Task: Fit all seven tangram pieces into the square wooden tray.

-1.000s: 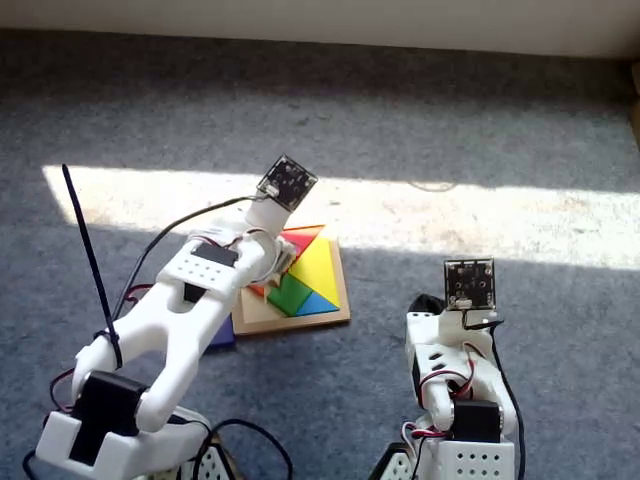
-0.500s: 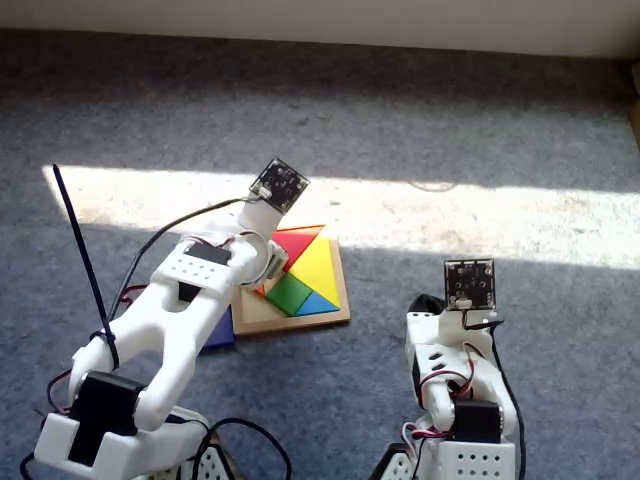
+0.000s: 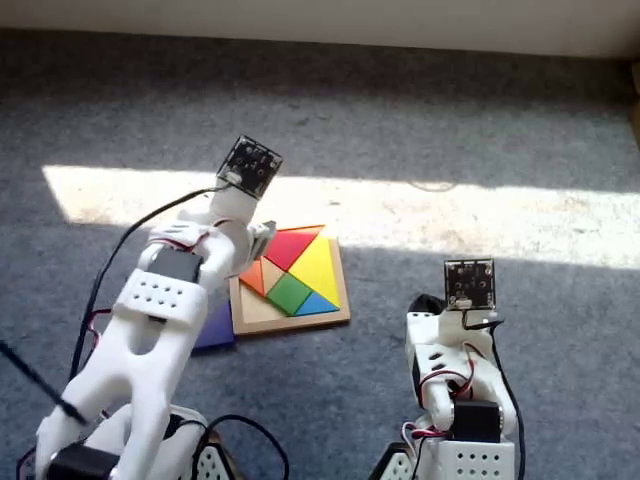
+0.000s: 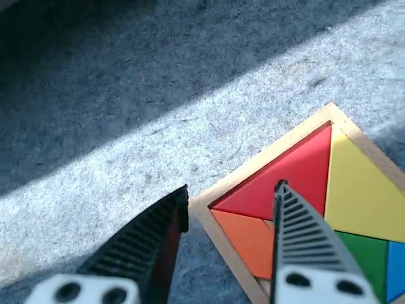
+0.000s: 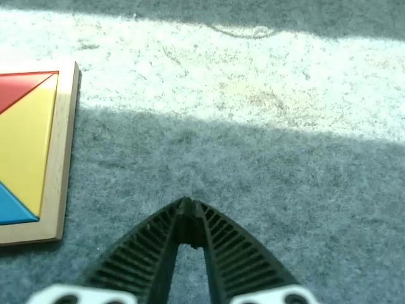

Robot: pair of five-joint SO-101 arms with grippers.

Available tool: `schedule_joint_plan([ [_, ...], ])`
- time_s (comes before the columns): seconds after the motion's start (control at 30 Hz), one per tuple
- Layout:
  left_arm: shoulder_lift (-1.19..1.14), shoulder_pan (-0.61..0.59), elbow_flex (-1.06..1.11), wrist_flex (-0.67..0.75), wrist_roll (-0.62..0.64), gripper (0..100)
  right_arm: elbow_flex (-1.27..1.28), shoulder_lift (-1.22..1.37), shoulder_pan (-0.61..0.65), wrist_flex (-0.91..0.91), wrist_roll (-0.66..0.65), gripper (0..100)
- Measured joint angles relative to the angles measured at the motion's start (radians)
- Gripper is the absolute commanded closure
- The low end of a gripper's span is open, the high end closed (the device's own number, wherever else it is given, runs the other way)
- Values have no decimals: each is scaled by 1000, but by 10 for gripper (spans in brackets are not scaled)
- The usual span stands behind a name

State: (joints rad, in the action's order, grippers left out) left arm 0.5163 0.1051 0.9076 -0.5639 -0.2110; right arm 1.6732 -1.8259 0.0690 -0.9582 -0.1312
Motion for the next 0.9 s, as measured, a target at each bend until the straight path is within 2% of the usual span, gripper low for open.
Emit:
schedule_joint_plan([
  [0.1,120,-55,0,-140,-6,780,0,0,0,0,0,989],
  [0.3,235,-170,0,-440,-213,678,0,0,0,0,0,989],
  [0.47,244,-256,21,-597,-279,671,0,0,0,0,0,989],
  [0.63,244,-267,173,-606,-365,671,0,0,0,0,0,989],
  [0.9,245,-235,342,-422,-333,671,0,0,0,0,0,989],
])
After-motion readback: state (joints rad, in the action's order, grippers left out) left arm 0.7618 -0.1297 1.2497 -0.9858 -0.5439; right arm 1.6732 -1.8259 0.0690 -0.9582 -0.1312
